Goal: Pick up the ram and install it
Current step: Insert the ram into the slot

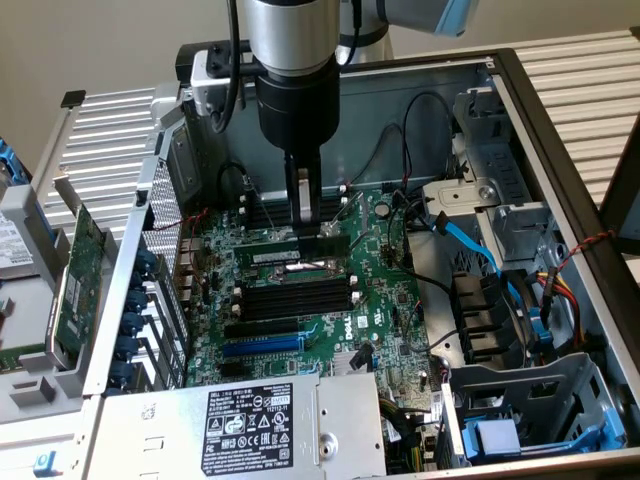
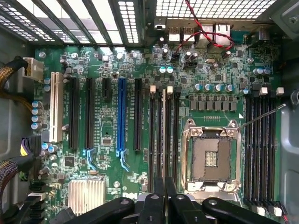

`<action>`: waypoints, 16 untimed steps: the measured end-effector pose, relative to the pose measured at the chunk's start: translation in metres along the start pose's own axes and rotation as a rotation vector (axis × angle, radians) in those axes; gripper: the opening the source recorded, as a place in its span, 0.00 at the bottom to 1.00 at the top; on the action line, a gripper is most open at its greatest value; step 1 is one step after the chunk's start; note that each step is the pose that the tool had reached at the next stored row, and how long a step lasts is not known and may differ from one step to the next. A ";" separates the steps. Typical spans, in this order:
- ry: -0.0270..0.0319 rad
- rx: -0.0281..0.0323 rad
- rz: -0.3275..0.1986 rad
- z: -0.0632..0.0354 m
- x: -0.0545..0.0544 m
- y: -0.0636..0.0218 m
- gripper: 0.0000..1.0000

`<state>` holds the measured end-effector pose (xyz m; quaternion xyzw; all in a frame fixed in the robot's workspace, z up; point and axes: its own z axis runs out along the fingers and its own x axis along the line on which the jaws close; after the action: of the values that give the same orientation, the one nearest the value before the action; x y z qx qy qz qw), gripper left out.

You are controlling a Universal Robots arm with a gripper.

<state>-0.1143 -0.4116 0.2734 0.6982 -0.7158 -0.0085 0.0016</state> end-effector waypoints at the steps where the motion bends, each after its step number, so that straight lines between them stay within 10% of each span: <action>1: 0.0021 0.0019 0.000 0.0004 0.000 0.0003 0.13; 7: 0.0076 0.0164 0.000 0.0026 0.000 0.0019 0.13; 16: 0.0121 0.0170 0.000 0.0090 0.000 0.0029 0.13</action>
<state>-0.1174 -0.4116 0.2645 0.6982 -0.7159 0.0018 0.0000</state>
